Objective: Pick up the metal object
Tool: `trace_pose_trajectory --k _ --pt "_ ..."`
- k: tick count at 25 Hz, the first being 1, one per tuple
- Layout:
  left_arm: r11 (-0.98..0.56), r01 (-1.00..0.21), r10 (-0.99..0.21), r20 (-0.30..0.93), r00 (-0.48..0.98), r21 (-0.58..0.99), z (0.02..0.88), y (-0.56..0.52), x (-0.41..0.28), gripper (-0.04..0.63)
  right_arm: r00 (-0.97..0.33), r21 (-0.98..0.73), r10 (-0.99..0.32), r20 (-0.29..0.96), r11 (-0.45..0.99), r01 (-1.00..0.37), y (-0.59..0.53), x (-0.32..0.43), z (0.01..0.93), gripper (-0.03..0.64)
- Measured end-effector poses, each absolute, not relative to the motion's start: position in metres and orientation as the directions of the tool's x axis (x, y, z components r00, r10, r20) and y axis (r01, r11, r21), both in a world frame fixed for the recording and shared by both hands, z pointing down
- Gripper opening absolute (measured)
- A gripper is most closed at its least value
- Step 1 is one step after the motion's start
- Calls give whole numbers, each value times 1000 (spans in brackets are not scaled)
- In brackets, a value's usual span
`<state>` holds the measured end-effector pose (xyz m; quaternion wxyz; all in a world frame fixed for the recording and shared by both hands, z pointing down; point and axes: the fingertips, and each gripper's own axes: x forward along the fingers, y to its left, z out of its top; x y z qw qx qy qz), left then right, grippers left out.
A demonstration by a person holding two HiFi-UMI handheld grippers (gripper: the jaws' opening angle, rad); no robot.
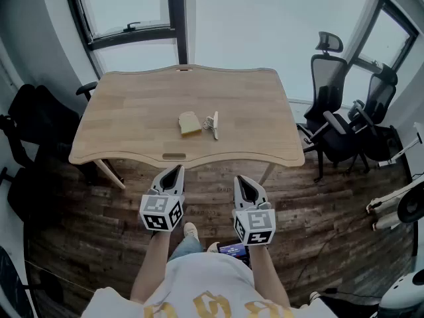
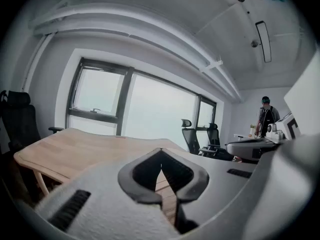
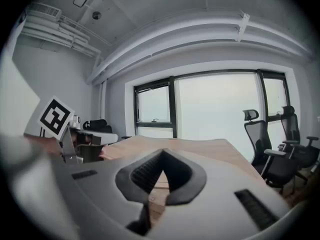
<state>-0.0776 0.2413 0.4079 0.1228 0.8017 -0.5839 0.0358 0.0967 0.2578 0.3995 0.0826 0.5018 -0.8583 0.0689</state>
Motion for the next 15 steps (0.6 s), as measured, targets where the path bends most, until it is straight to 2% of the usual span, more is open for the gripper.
trace_pose_trajectory --k 15 --pt "-265 -952 -933 207 293 154 406 230 -71 18 -500 -40 -853 150 500 -865 241 108 382 11"
